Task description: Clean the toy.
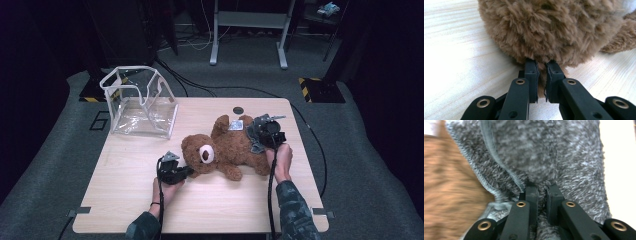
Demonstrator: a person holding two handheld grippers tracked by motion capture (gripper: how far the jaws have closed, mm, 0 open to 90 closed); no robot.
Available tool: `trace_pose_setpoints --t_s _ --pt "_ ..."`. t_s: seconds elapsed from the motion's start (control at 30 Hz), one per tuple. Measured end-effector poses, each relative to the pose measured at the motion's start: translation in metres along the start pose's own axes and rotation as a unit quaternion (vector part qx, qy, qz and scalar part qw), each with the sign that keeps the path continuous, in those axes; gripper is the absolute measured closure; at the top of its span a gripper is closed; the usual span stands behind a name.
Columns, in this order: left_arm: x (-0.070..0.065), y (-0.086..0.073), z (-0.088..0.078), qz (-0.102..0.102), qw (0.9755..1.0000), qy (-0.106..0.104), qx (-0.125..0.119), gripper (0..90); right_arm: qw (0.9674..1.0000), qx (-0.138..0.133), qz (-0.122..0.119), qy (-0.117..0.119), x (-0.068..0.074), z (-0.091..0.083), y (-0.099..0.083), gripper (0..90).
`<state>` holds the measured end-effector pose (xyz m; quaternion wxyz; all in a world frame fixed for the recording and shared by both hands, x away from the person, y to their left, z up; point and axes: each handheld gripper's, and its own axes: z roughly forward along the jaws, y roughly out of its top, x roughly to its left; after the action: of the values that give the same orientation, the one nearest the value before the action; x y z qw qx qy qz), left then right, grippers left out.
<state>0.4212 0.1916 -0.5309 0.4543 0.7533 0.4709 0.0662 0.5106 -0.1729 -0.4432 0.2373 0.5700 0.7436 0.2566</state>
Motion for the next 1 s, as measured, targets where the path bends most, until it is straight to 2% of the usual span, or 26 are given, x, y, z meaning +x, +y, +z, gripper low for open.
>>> trace_pose_setpoints --t_s 0.03,0.13,0.2,0.27,0.3,0.37,0.4,0.5,0.57,0.6,0.67,0.73,0.8,0.83,0.9,0.97,1.0 --pt "0.0 0.0 0.0 0.0 1.0 0.0 0.0 81.8 0.9999 -0.006 0.007 -0.003 -0.003 -0.005 -0.001 82.9" --pt "0.0 0.0 0.0 0.001 1.0 0.0 0.0 81.8 0.999 -0.041 0.013 0.015 -0.005 -0.027 0.001 82.8" --pt "0.0 0.0 0.0 0.002 1.0 0.002 0.001 81.8 0.9973 -0.059 0.008 0.043 0.002 -0.041 0.004 82.8" --pt "-0.001 0.0 0.001 0.002 1.0 0.002 0.001 81.8 0.9949 -0.071 -0.004 0.071 0.013 -0.045 0.009 82.8" --pt "-0.001 0.0 0.0 0.002 1.0 0.002 0.001 81.7 0.9943 -0.068 -0.009 0.082 0.02 -0.044 0.01 82.8" --pt "-0.001 0.0 0.0 0.002 1.0 0.005 0.001 81.7 0.995 -0.051 -0.022 0.083 0.031 -0.032 0.01 82.9" --pt "-0.001 0.0 0.0 0.002 1.0 0.005 0.001 81.7 0.9962 -0.036 -0.022 0.076 0.033 -0.023 0.008 82.9" --pt "-0.001 0.0 0.0 0.002 1.0 0.006 0.001 81.7 0.9986 -0.01 -0.012 0.051 0.022 -0.006 0.001 82.9" --pt "-0.001 0.0 0.001 0.002 1.0 0.005 0.001 81.7 0.9996 0.004 -0.009 0.026 0.013 -0.005 -0.004 82.9" --pt "-0.002 0.0 0.001 0.002 1.0 0.008 -0.002 81.7 0.9995 0.003 -0.009 0.029 0.008 -0.009 -0.006 82.8" --pt "-0.002 0.0 0.001 0.001 1.0 0.008 -0.002 81.7 0.9994 -0.018 -0.001 0.031 0.005 -0.025 -0.008 82.8" --pt "-0.002 0.0 0.001 0.002 1.0 0.009 -0.002 81.7 0.9977 -0.041 -0.004 0.053 0.012 -0.045 -0.008 82.8" --pt "-0.002 0.0 0.001 0.004 1.0 0.007 0.002 81.7 0.9947 -0.059 -0.024 0.08 0.025 -0.058 -0.007 82.8" --pt "-0.002 0.0 0.001 0.005 1.0 0.008 0.002 81.7 0.9935 -0.06 -0.031 0.091 0.032 -0.059 -0.008 82.9" --pt "-0.002 0.0 0.001 0.005 1.0 0.008 0.002 81.7 0.9932 -0.048 -0.055 0.09 0.044 -0.051 -0.013 82.9" --pt "-0.002 0.0 0.001 0.006 0.9999 0.009 0.001 81.7 0.9946 -0.032 -0.05 0.084 0.043 -0.038 -0.021 82.9" --pt "-0.002 0.0 0.001 0.006 0.9999 0.009 0.003 81.7 0.9959 -0.026 -0.042 0.076 0.037 -0.032 -0.025 82.9"
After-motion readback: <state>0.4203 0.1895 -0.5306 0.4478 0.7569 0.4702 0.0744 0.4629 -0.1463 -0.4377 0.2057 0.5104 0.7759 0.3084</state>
